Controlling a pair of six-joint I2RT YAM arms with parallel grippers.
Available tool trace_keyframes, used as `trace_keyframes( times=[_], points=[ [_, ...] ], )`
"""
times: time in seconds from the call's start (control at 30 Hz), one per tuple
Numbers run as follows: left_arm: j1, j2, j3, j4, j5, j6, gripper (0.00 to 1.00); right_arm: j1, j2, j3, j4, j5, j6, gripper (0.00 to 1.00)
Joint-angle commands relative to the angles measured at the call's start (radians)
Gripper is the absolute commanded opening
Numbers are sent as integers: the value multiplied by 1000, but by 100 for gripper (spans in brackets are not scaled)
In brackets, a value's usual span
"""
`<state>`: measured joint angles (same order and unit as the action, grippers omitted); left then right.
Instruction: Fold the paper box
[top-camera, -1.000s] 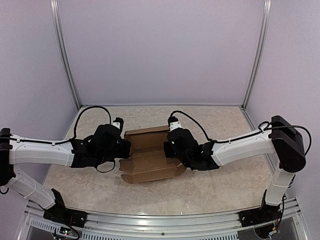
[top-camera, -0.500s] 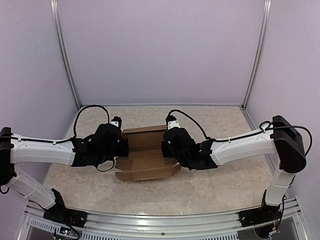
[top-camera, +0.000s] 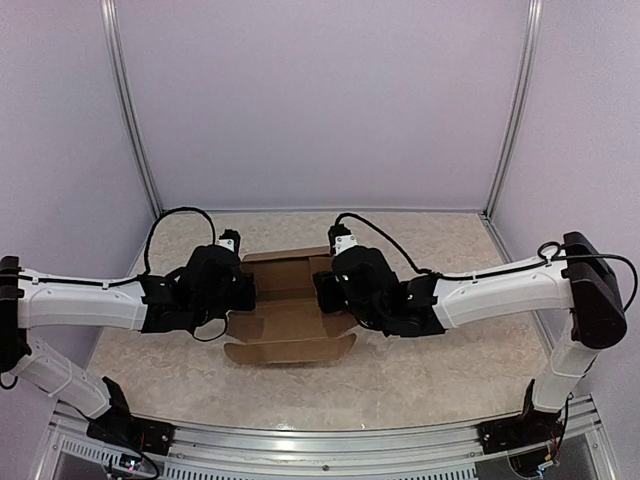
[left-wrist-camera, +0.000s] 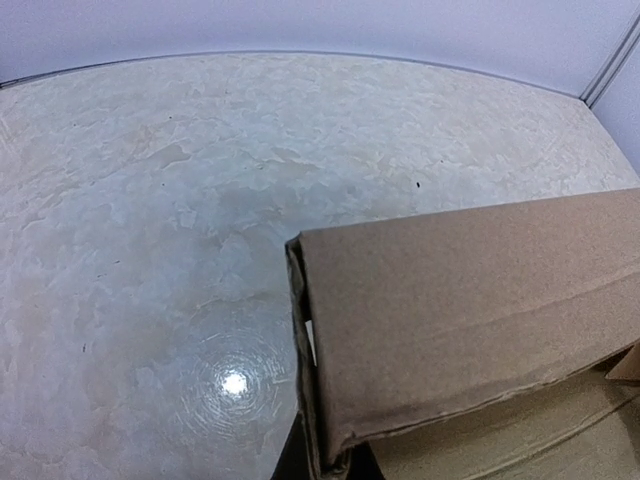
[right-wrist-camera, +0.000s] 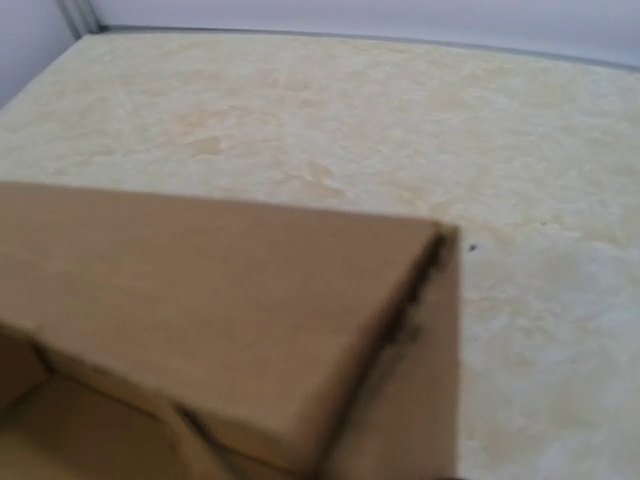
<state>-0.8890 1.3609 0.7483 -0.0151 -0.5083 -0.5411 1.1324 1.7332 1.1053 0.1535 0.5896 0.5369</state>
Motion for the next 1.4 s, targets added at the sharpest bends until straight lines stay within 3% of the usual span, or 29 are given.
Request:
trace_keyframes(
  times=[0.0, 0.2, 0.4, 0.63, 0.83, 1.1, 1.37],
  points=[
    [11, -16, -6, 18, -5, 38, 0, 14, -64, 4, -32, -66, -24, 56],
    [26, -14, -28, 57, 16, 87, 0, 1, -145, -55, -56, -118, -105, 74],
    [40, -7, -65, 169, 107, 195, 0, -15, -251, -84, -131, -253, -264, 83],
    [41, 55, -99, 334, 210, 346, 0, -17, -400, -97, -265, -302, -397, 84],
    [41, 144, -131, 558, 406, 527, 0, -37, -488, -114, -316, -275, -427, 85],
    [38, 332, 2, 531, 648, 591, 0, -72, -495, -160, -284, -324, -414, 84],
    [22, 413, 4, 651, 699, 608, 0, -106, -433, -206, -195, -392, -316, 75]
  ],
)
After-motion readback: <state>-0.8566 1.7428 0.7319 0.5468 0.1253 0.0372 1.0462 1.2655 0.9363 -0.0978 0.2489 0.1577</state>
